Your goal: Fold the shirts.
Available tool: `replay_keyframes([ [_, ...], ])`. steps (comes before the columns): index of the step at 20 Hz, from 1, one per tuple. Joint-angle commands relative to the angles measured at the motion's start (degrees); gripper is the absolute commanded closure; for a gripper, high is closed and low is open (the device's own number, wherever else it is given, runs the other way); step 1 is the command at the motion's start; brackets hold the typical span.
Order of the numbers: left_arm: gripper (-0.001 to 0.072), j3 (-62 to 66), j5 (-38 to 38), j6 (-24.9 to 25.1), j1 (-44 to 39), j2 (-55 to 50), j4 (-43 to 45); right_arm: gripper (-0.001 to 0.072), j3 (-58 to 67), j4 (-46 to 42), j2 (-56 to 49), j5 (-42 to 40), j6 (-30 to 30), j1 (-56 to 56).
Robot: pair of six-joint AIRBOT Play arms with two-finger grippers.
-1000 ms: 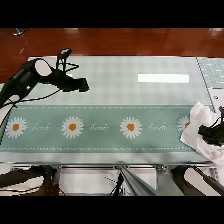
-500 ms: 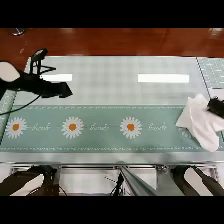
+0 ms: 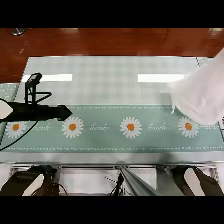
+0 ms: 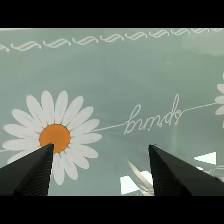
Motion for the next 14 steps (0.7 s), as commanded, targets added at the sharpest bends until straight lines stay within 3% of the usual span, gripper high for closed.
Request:
replay_keyframes([
  [1, 0.0007, -2.1, 1.6, -0.1, 0.1, 1.4, -2.4, 0.0690, 12.6, 6.6, 0.3, 0.2, -2.8, 5.9],
  [6, 0.0007, -2.1, 6.5, -0.1, 0.0, 1.4, -4.5, 0.0690, 24.5, 6.6, -3.0, 1.0, -2.5, 16.1],
  [9, 0.0007, -2.1, 6.9, -0.1, 0.0, 1.2, -4.5, 0.0690, 24.7, 6.7, -5.2, 9.3, -1.4, 21.1],
  [12, 0.0007, -2.1, 7.5, -0.1, 0.0, 1.1, -5.7, 0.0690, 15.8, 6.7, -8.2, 15.9, -1.1, 31.7],
  [14, 0.0007, -2.1, 8.4, -0.1, 0.0, 1.1, -6.4, 0.0690, 1.8, 5.1, -8.5, 11.5, -0.2, 41.7],
])
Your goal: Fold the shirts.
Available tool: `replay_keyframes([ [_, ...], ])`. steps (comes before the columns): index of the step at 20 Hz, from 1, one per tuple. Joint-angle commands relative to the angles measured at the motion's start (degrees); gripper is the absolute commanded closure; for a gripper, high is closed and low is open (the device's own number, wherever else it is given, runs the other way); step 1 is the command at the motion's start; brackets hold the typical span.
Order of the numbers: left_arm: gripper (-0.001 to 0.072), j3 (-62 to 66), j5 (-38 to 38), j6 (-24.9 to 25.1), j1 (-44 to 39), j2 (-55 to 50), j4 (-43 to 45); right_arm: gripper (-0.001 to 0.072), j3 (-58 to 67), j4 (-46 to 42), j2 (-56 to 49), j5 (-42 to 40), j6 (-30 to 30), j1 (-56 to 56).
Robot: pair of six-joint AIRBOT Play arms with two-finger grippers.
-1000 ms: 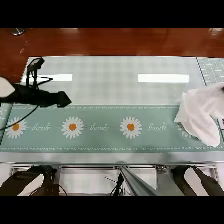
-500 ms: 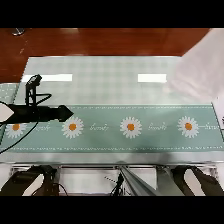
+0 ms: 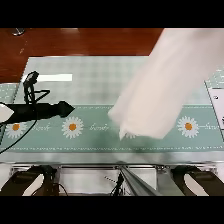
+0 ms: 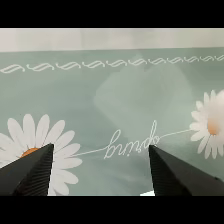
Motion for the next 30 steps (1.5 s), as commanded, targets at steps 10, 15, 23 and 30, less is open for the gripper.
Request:
replay_keyframes([
  [10, 0.0007, 0.0, 1.0, 0.0, 0.0, 0.0, -1.4, 0.0447, -40.9, 8.1, -21.3, -22.7, 5.4, 30.9],
  [15, 0.0007, 0.0, -5.6, 0.0, -0.7, 0.0, -0.9, 0.0084, -35.4, 3.8, -20.1, -6.3, 1.3, 18.8],
  [23, 0.0008, -12.9, -3.0, 9.0, 0.6, -2.9, -16.0, 0.0092, -62.4, -12.7, 2.9, -6.1, 4.7, -23.4],
  [30, 0.0213, -12.9, 8.3, 31.3, -9.9, -20.8, -43.6, 0.0092, -82.1, -3.1, 5.7, -5.5, -2.0, -25.7],
])
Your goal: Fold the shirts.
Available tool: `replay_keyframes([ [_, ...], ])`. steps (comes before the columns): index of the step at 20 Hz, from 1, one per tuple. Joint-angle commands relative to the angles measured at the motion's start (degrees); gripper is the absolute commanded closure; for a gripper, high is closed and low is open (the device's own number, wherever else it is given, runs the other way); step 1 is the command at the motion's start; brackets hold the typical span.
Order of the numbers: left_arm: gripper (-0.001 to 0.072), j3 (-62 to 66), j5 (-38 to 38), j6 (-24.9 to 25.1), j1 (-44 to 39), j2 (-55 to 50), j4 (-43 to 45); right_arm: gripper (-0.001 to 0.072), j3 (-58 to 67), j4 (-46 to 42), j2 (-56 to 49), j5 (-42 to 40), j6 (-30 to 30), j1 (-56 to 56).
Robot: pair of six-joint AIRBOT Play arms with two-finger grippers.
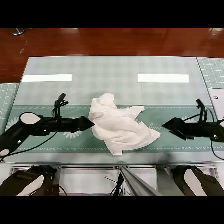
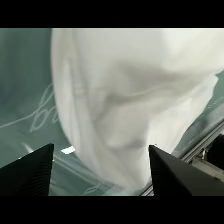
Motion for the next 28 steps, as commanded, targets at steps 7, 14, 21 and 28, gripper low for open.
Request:
replay_keyframes([
  [7, 0.0688, 10.1, 1.5, 9.4, -4.5, -11.4, -10.2, 0.0092, -6.6, 3.9, -4.3, -3.0, -1.3, 8.4],
  [14, 0.0688, 10.6, -1.0, 9.4, -4.5, -11.4, -10.2, 0.0237, 0.5, 15.3, -18.0, -15.5, -2.9, 23.6],
  [21, 0.0689, 31.7, -14.0, 6.1, 3.5, -6.6, -10.2, 0.0690, 40.0, 6.7, -19.4, -2.4, 0.5, 26.8],
  [28, 0.0690, 87.0, -17.7, -22.2, 9.0, -3.3, 26.3, 0.0690, 97.5, -8.1, -15.6, 6.4, 7.5, 26.8],
])
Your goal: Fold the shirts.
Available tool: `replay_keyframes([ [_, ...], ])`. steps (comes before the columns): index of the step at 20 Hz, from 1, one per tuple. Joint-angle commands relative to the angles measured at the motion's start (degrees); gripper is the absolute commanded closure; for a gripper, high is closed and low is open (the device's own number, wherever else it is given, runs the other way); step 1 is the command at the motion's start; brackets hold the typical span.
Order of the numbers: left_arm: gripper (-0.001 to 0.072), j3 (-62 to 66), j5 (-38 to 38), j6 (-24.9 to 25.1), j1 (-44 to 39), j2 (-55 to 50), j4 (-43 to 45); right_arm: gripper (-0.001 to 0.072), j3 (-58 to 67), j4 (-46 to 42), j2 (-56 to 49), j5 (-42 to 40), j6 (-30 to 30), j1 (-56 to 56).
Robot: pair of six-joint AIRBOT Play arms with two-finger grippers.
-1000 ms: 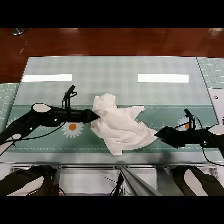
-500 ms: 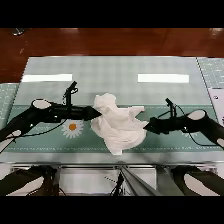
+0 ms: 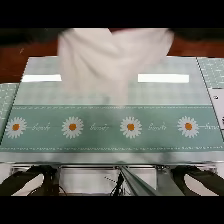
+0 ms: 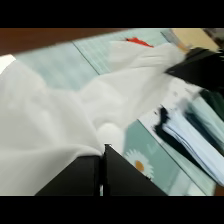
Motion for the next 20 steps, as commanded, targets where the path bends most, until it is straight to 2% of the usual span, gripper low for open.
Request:
replay_keyframes([
  [1, 0.0689, 25.8, -5.2, -16.8, 1.4, 1.9, 27.5, 0.0690, 20.7, -8.6, 4.7, 4.5, 2.6, 0.1],
  [3, 0.0689, 31.1, -7.7, -17.0, 1.4, 4.8, 31.3, 0.0690, 20.7, -11.6, 10.6, 5.6, 2.5, 0.1],
  [8, 0.0689, 23.4, -14.7, -17.0, 1.4, 16.3, 31.1, 0.0690, 18.4, -19.1, 20.8, 17.0, 3.4, 0.0],
  [11, 0.0689, 14.2, -21.4, -17.8, 1.4, 20.8, 31.1, 0.0690, 9.4, -23.8, 25.5, 25.1, 5.5, 0.0],
  [14, 0.0689, -0.5, -25.7, -18.9, 1.4, 22.8, 29.8, 0.0690, -5.9, -25.3, 30.5, 25.8, 8.3, 0.0],
  [16, 0.0688, -13.4, -23.4, -17.3, 1.3, 22.8, 25.6, 0.0690, -18.3, -23.3, 33.2, 23.6, 9.9, 0.1],
  [17, 0.0689, -19.3, -19.9, -14.6, 0.8, 22.5, 23.0, 0.0689, -24.1, -22.0, 33.9, 21.4, 10.2, 0.0],
  [20, 0.0689, -35.0, -4.7, -13.7, -3.2, 18.6, 21.4, 0.0690, -41.0, -19.8, 33.4, 10.7, 10.4, 0.0],
])
